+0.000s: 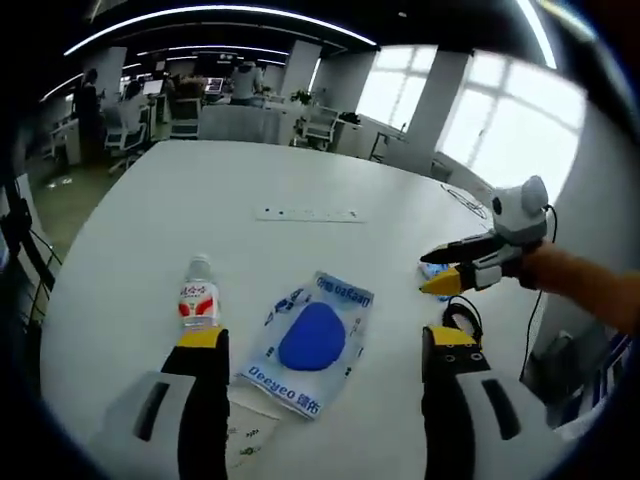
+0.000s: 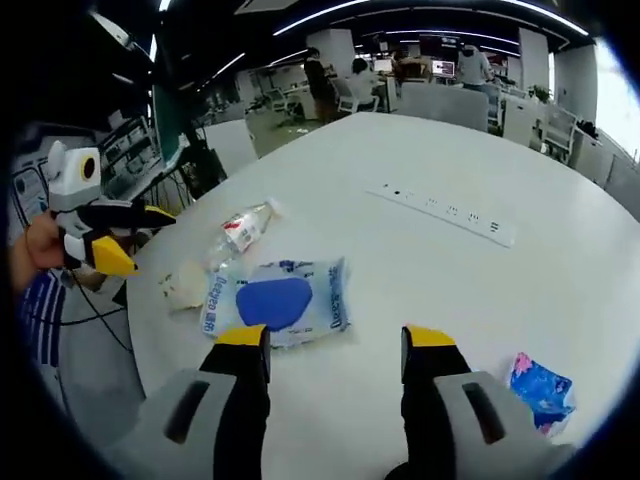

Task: Arrange the tabletop items into an orderly group along one side of the table until the central work area is clear of visible clutter.

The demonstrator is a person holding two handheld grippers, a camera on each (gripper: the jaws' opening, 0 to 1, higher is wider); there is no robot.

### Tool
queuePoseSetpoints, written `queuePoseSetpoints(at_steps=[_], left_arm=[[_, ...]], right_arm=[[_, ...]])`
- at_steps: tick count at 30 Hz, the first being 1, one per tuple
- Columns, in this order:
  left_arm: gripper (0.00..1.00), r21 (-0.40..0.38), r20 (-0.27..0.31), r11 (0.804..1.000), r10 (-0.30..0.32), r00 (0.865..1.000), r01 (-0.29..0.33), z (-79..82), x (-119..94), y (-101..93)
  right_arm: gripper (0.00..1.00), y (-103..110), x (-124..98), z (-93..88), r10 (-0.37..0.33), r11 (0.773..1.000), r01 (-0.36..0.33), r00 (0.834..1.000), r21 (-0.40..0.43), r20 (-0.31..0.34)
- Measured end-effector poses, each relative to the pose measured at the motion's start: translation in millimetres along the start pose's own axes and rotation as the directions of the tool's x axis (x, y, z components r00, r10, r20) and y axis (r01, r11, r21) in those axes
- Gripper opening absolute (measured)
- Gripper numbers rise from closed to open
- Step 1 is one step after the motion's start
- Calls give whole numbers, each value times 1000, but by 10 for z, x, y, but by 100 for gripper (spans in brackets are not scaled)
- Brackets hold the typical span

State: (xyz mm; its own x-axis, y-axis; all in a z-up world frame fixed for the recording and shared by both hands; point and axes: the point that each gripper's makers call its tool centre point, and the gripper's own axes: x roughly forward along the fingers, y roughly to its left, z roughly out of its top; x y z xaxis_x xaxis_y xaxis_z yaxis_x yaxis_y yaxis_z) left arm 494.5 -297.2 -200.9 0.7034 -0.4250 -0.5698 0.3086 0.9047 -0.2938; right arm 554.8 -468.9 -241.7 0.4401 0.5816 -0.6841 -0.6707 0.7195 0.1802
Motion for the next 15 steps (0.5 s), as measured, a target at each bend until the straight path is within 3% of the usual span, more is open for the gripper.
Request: queuePoseSetpoints(at_steps=[15], left_arm=[[79, -13, -16, 1000, 5, 1000, -5, -52, 63, 100]], right_arm=[[45, -35, 532, -65, 55, 998, -56, 995, -12, -79]])
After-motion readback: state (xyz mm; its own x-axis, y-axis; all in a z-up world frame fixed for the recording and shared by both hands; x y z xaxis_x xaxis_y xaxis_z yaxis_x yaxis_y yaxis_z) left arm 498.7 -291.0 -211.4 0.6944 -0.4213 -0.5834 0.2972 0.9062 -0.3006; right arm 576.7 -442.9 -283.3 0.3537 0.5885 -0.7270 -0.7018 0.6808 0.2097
